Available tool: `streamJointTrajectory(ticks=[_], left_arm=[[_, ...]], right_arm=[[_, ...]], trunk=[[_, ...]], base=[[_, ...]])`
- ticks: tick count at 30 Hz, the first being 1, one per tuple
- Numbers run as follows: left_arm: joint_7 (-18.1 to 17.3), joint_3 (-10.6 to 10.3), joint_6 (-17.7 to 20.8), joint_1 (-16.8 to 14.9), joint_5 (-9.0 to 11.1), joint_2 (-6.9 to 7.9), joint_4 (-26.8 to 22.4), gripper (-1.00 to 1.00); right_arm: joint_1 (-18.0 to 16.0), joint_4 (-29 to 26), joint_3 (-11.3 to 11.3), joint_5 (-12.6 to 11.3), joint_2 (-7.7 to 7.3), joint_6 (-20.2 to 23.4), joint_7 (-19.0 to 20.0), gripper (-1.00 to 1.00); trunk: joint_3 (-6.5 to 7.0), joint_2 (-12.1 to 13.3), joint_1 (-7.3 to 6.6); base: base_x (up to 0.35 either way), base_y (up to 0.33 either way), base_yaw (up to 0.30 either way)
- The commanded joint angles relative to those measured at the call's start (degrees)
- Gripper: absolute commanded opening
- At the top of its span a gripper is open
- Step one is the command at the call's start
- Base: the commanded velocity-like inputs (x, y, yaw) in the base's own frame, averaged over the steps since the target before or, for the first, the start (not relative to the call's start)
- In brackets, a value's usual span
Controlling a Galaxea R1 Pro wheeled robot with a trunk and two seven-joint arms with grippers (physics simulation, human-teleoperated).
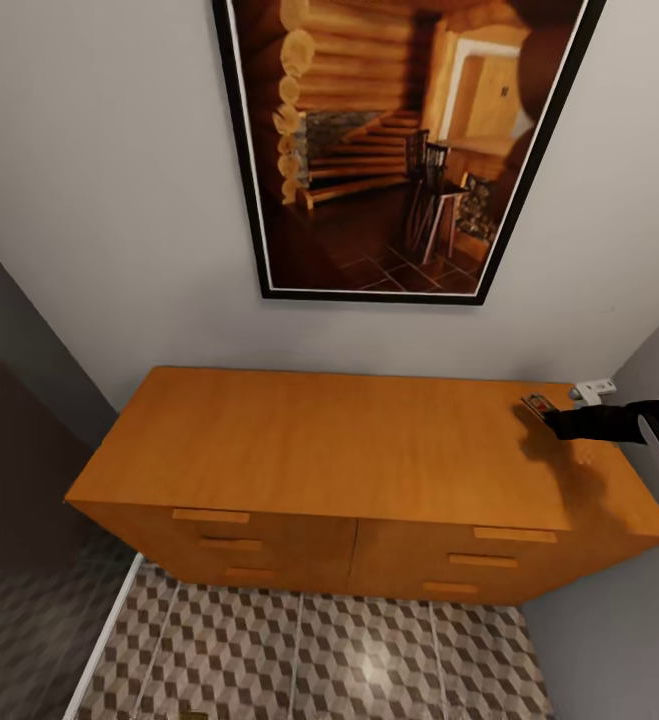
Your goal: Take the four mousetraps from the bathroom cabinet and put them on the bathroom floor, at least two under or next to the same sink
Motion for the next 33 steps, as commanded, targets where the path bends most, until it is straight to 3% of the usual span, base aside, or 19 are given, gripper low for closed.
streamJointTrajectory(ticks=[1, 33], left_arm=[[0.4, -0.4, -0.2, -0.1, -0.2, -0.06, 0.2, -1.00], [0.4, -0.4, -0.2, -0.1, -0.2, -0.06, 0.2, -1.00]], right_arm=[[-0.1, 0.0, 0.2, -0.4, -0.03, 0.4, -0.1, -1.00], [-0.1, 0.1, 0.4, -0.4, 0.27, 0.2, -2.4, -1.00]], trunk=[[-0.10, -0.1, 0.01], [-0.10, -0.1, 0.01]], base=[[-0.234, 0.193, 0.000], [-0.240, 0.198, 0.000]])
